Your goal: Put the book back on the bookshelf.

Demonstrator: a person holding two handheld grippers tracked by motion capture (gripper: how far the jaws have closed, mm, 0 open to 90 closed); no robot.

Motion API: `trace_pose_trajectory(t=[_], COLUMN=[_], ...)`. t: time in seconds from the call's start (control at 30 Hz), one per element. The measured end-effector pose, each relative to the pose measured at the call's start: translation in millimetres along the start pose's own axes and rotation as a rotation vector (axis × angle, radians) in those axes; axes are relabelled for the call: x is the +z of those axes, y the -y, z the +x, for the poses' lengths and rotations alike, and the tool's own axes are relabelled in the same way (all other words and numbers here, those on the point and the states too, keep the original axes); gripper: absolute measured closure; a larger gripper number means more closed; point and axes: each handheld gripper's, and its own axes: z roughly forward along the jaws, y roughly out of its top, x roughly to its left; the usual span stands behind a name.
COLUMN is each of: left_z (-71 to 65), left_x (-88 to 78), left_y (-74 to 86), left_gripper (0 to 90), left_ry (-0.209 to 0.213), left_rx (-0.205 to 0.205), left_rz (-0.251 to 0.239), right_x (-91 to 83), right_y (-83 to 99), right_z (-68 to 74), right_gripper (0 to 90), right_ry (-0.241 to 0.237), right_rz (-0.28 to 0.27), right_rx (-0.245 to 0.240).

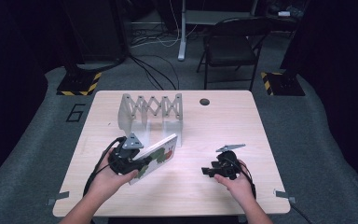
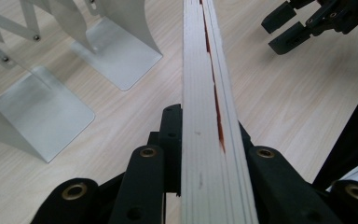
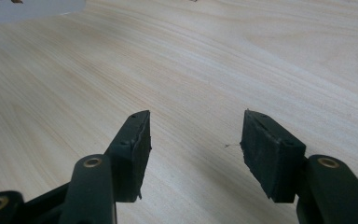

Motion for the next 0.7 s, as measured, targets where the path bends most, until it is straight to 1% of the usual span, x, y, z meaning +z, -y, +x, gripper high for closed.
trace_pose_trajectory(t=[0.07, 0.27, 0.33, 0.43, 0.5, 0.53, 0.57, 0.6, 0.63, 0.7], left_z=[2.9, 9.8, 11.8, 14.9, 17.3, 18.3, 19.4, 21.1, 21.7, 24.3], left_x=[-2.7, -11.2, -13.7, -16.9, -19.2, -20.7, -21.4, -22.6, -22.8, -25.2], left_y=[1.4, 5.3, 6.7, 8.8, 10.1, 10.6, 11.4, 12.0, 13.0, 14.2], left_gripper=[75.5, 75.4, 75.4, 75.5, 75.5, 75.4, 75.5, 75.5, 75.5, 75.4], left_ry=[-0.002, -0.027, -0.030, -0.041, -0.045, -0.041, -0.042, -0.051, -0.059, -0.060], left_rx=[-0.002, -0.018, -0.032, -0.040, -0.037, -0.042, -0.044, -0.037, -0.043, -0.044], left_rz=[-0.001, -0.007, -0.009, -0.009, -0.010, -0.003, -0.007, -0.004, -0.012, -0.006], right_x=[0.3, 0.5, 0.5, 0.5, 0.8, 0.7, 0.7, 0.7, 0.7, 1.5], right_y=[0.2, 0.4, 0.4, 0.6, 0.6, 0.6, 0.6, 0.6, 0.6, 0.9], right_z=[-0.1, -0.1, -0.1, -0.9, -0.9, -0.5, -0.7, -0.9, -1.0, -2.1], right_gripper=[42.5, 42.5, 42.5, 42.4, 42.4, 42.4, 42.4, 42.4, 42.4, 42.4], right_ry=[-0.001, -0.001, -0.001, -0.001, -0.001, -0.001, -0.002, -0.002, -0.001, -0.001], right_rz=[-0.004, -0.002, -0.002, 0.001, 0.002, 0.004, 0.005, 0.005, 0.005, -0.009], right_rx=[0.002, 0.002, 0.003, -0.003, -0.002, 0.005, 0.005, 0.005, 0.007, 0.005])
